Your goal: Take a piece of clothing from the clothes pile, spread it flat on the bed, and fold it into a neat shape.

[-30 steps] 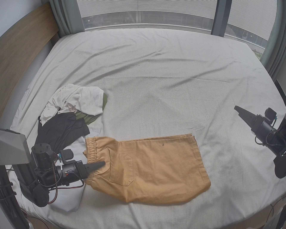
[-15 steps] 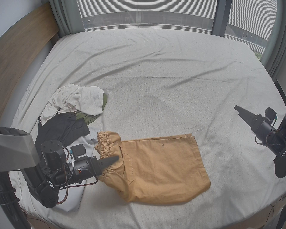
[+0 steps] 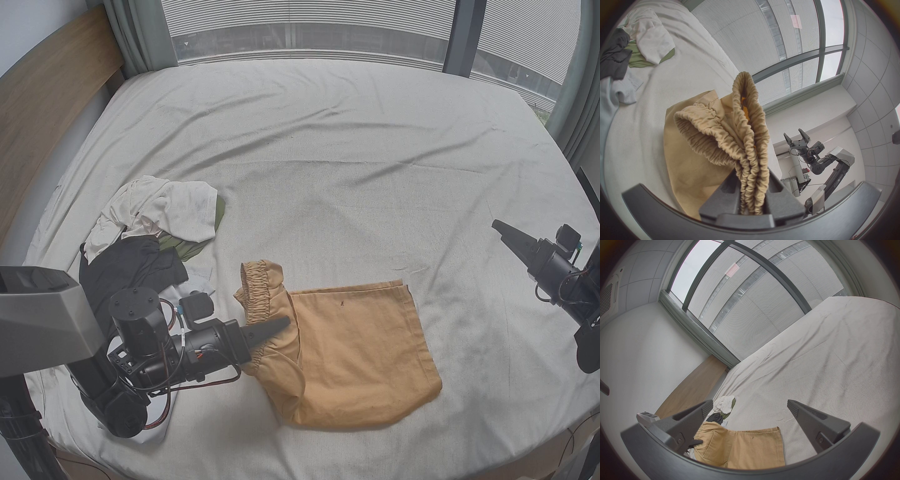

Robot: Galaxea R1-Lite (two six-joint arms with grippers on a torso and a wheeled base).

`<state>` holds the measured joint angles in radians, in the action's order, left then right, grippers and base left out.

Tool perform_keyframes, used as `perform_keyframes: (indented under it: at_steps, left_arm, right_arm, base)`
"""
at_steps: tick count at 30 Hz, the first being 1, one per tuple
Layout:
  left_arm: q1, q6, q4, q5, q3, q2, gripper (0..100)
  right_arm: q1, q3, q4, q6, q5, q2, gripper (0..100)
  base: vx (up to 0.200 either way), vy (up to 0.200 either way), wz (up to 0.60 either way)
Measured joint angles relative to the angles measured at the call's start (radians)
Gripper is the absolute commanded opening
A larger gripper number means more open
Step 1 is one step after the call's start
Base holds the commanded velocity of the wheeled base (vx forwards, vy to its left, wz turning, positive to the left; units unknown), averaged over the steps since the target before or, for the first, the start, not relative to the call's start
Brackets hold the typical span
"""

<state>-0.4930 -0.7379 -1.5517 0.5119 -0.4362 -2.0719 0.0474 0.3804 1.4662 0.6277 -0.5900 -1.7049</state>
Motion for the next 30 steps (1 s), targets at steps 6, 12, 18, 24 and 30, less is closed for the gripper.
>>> perform_keyframes:
  at_steps: [6,12,18,24,30]
  left_arm:
    - [-0.029,-0.027,0.000,0.000,-0.037,-0.005,0]
    - [-0.072,-0.042,0.000,-0.001,-0.094,-0.029,0]
    - [-0.114,-0.049,0.001,-0.001,-0.153,-0.079,0]
    - [-0.157,-0.086,0.003,-0.002,-0.223,-0.136,0]
    - [-0.187,-0.115,0.002,0.000,-0.267,-0.171,0]
  right_arm:
    - [0.000,0.000,0.000,0.000,0.000,0.000,100]
    - [0.001,0.001,0.000,0.000,0.000,0.001,100]
    - [0.000,0.001,0.000,0.000,0.000,0.001,100]
    - [-0.001,0.002,0.000,0.000,0.000,0.001,100]
    - [-0.001,0.002,0.000,0.000,0.000,0.000,100]
  base:
    - [0.000,0.000,0.00]
    - [0.000,0.000,0.00]
    - [0.000,0.000,0.00]
    - [0.000,0.000,0.00]
    - [0.000,0.000,0.00]
